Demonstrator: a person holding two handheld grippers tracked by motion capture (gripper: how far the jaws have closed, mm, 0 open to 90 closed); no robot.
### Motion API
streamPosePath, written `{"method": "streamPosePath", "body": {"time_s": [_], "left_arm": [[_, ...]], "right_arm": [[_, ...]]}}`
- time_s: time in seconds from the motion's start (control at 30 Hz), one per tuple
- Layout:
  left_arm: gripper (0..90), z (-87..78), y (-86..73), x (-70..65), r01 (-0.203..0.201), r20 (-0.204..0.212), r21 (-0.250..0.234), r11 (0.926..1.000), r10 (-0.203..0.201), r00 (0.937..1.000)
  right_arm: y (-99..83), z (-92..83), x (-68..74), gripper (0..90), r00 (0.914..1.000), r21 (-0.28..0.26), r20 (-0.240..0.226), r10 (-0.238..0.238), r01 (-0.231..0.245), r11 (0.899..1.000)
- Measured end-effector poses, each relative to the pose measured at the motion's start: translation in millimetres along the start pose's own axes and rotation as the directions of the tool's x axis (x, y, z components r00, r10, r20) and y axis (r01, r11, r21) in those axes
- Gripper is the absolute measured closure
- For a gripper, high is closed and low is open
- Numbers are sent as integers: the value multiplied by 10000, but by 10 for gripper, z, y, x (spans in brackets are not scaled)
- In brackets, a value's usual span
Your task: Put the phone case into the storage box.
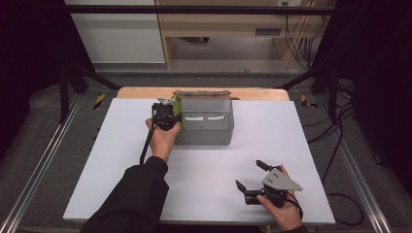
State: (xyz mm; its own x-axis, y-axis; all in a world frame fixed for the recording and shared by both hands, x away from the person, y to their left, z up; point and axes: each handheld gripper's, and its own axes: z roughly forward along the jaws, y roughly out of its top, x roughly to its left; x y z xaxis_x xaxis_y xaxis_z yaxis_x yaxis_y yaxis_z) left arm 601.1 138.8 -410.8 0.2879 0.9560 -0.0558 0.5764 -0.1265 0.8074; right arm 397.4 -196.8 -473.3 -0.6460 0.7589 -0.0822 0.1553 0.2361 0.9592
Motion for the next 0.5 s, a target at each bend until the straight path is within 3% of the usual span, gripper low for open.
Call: {"method": "streamPosePath", "body": {"time_s": [0.5], "left_arm": [[637, 11, -5, -35, 53, -73, -67, 10000, -53, 10000]], "right_arm": [[-3, 5, 4, 37, 10000, 21, -54, 20, -20, 10000]]}}
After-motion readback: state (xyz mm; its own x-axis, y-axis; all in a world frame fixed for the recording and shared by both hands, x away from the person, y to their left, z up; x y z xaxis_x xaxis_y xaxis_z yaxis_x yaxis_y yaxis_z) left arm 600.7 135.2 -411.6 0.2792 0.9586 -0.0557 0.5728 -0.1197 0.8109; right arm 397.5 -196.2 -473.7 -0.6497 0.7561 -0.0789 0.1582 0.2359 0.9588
